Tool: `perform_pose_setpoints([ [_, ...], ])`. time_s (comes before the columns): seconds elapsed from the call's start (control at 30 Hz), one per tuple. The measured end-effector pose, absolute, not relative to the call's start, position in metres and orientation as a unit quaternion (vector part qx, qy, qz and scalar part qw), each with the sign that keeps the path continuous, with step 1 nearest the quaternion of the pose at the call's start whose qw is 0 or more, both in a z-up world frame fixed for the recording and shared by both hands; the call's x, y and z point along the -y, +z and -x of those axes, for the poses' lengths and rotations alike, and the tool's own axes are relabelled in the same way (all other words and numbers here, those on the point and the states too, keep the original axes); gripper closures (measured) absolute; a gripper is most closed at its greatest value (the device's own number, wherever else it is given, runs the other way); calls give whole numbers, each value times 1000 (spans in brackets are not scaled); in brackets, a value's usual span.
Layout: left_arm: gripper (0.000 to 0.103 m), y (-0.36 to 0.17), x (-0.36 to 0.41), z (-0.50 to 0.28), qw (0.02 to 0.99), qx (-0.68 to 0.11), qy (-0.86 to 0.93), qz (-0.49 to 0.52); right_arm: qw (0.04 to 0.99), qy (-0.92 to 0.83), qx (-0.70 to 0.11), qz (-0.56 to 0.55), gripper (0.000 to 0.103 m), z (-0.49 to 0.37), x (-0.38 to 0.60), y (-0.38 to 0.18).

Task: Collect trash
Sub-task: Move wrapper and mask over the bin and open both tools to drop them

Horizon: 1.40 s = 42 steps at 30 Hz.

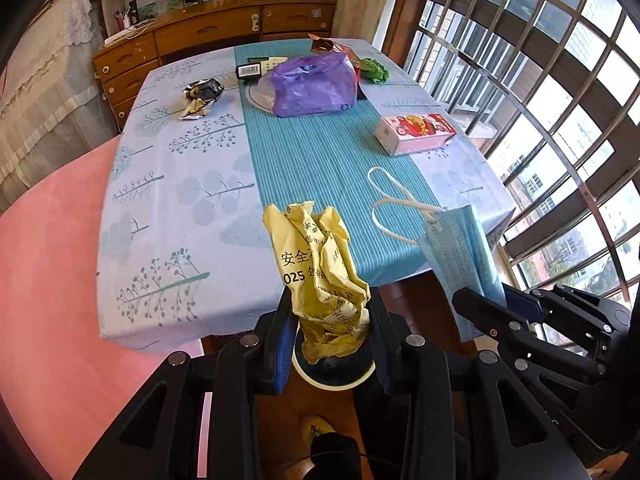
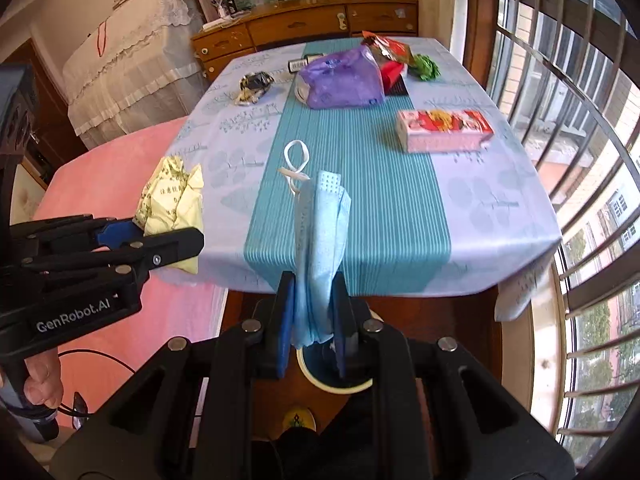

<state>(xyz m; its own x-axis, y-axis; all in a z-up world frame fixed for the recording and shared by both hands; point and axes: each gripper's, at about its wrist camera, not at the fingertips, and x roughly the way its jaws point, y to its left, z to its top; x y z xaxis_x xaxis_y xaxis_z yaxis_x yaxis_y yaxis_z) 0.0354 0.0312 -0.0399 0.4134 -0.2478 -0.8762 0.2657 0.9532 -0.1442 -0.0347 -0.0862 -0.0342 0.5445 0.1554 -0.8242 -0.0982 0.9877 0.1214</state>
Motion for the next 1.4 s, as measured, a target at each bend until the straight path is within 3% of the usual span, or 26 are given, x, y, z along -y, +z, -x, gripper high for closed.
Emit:
perform_pose_setpoints([
  [0.3,70,-120,8,4,805,-570,-162,-25,835,42,-544,-69,89,81,116,-115],
  [0.97,67,-405,40,-27,786,-607,-107,-51,771,44,-632,-67,88,32,142,-420],
  [1.07,59,-433,38,-32,781,-614,-108,-45,770,50,-632,-69,88,22,139,-449],
  [1.13,50,-448,37,-34,774,-622,-112,-33,766,55,-635,-76,85,16,137,-462],
  [1.17,39,-455,36,-35,772,-626,-109,-30,766,56,-636,-78,82,13,137,-466],
  [1.2,24,-460,33,-38,770,-628,-106,-28,764,54,-638,-79,74,10,138,-471],
  [1.23,19,-464,30,-40,767,-632,-103,-26,761,53,-641,-82,62,9,138,-476],
  [1.3,16,-470,26,-41,768,-632,-98,-23,759,50,-643,-88,50,5,137,-481],
  [1.4,14,-474,16,-39,769,-632,-92,-19,761,45,-640,-97,45,3,140,-481],
])
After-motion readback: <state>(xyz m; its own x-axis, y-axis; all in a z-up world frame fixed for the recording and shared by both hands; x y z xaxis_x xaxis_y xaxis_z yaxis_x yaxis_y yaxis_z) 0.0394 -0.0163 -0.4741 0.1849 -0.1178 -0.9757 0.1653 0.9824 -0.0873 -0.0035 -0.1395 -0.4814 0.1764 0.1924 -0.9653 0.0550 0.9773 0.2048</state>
